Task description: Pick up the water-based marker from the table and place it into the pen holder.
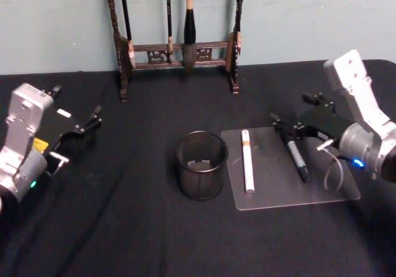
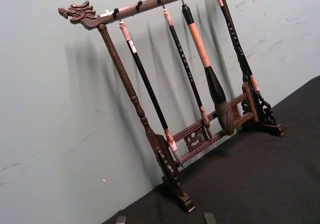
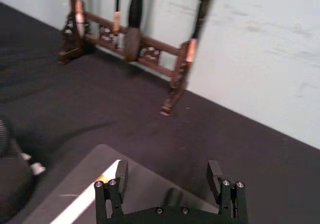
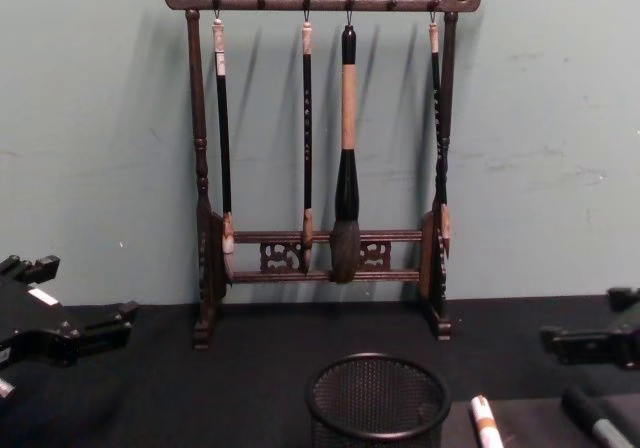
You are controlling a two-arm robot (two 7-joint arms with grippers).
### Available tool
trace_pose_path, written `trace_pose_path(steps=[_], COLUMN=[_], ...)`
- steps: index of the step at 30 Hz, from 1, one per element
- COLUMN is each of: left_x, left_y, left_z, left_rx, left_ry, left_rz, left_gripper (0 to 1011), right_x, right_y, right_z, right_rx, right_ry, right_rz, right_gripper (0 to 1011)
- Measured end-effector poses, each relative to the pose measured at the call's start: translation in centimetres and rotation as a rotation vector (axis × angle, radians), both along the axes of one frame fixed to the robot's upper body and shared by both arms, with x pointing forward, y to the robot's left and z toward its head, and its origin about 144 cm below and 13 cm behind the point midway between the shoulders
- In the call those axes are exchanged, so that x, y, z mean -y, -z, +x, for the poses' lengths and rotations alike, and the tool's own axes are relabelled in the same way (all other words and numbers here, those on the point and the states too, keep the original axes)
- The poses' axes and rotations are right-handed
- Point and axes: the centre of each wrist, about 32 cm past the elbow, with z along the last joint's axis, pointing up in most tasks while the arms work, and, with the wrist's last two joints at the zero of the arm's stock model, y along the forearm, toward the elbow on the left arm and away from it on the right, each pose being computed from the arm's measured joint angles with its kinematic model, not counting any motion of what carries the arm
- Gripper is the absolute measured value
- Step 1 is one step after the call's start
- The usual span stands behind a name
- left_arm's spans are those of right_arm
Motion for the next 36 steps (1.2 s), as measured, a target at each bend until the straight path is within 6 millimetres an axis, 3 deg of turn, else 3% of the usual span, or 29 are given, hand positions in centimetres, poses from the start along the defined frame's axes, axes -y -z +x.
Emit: trace_pose_path(steps=[9, 19, 36], left_x=[0.0, 0.0, 0.0], left_y=[0.0, 0.0, 0.0], left_z=[0.0, 0.0, 0.0], left_rx=[0.0, 0.0, 0.0], left_ry=[0.0, 0.0, 0.0], left_rz=[0.0, 0.0, 0.0], left_gripper=[1001, 1001, 1001], right_x=[-3.4, -6.4, -8.4], right_y=[-1.1, -0.9, 0.6], right_z=[0.2, 0.4, 0.8], right_rx=[-0.085, -0.154, -0.216], right_ry=[-0.029, 0.008, 0.042], right_rz=[-0.034, -0.068, -0.105], right_gripper=[1003, 1002, 1002])
